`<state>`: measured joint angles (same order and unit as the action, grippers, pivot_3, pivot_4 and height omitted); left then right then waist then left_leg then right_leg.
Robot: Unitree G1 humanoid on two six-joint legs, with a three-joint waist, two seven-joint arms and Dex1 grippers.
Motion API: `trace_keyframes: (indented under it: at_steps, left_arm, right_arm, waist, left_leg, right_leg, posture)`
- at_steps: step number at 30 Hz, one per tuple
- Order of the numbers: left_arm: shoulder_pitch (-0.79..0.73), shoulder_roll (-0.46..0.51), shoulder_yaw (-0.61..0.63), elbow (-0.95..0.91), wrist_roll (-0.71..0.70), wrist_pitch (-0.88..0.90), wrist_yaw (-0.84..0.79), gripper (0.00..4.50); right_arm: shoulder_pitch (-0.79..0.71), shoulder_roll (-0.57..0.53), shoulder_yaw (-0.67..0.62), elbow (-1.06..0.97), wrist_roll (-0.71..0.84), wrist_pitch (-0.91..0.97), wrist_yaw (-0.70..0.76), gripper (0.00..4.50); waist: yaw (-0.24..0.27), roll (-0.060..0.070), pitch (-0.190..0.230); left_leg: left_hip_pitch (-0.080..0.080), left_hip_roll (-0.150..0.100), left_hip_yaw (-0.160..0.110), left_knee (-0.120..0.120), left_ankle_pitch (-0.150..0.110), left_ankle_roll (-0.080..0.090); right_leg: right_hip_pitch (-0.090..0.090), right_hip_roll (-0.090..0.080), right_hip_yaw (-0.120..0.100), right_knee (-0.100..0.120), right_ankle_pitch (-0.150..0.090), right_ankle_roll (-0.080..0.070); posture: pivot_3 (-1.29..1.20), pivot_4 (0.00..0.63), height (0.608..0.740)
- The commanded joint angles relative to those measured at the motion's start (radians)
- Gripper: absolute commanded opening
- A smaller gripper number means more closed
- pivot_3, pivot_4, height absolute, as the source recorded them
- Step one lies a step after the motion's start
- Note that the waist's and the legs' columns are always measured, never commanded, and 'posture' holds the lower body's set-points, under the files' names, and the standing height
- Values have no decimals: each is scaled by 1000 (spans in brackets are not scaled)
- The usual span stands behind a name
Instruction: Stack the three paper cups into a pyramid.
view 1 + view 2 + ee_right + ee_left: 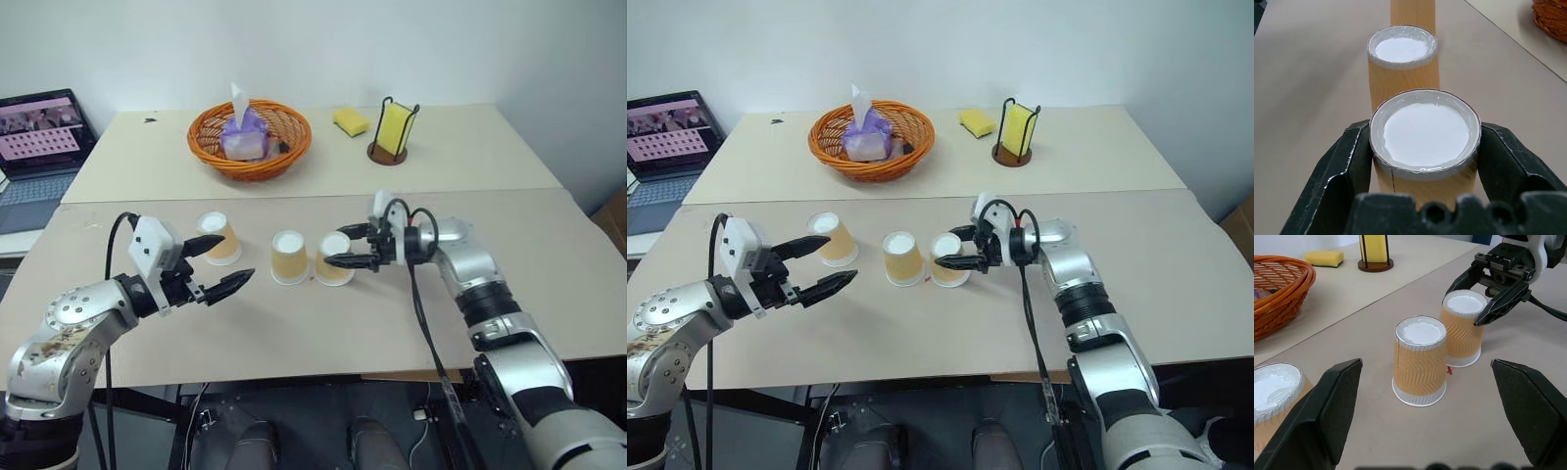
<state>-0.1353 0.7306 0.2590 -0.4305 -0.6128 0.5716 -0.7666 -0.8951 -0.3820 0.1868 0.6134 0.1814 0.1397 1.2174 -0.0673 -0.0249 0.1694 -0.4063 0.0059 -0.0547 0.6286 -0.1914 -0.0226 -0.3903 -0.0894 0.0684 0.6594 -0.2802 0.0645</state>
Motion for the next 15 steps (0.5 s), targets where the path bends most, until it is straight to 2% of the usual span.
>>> trace_keyframes:
  at_steps: [1,15]
  left_arm:
    - [1,8,24,-36,-9,-10,6,4500]
    - [-7,11,19,-34,-14,-7,9,4500]
  right_arm:
    - [-46,28,-5,34,-14,-29,-8,2797]
    - [-100,67,-26,132,-23,-58,-23,2797]
  waist:
    - [-2,0,0]
    - [0,0,0]
  left_leg:
    - [0,0,0,0,0,0]
    - [0,0,0,0,0,0]
  right_leg:
    - [0,0,0,0,0,0]
    - [0,0,0,0,0,0]
  posture:
    - [0,150,740]
    - [0,150,740]
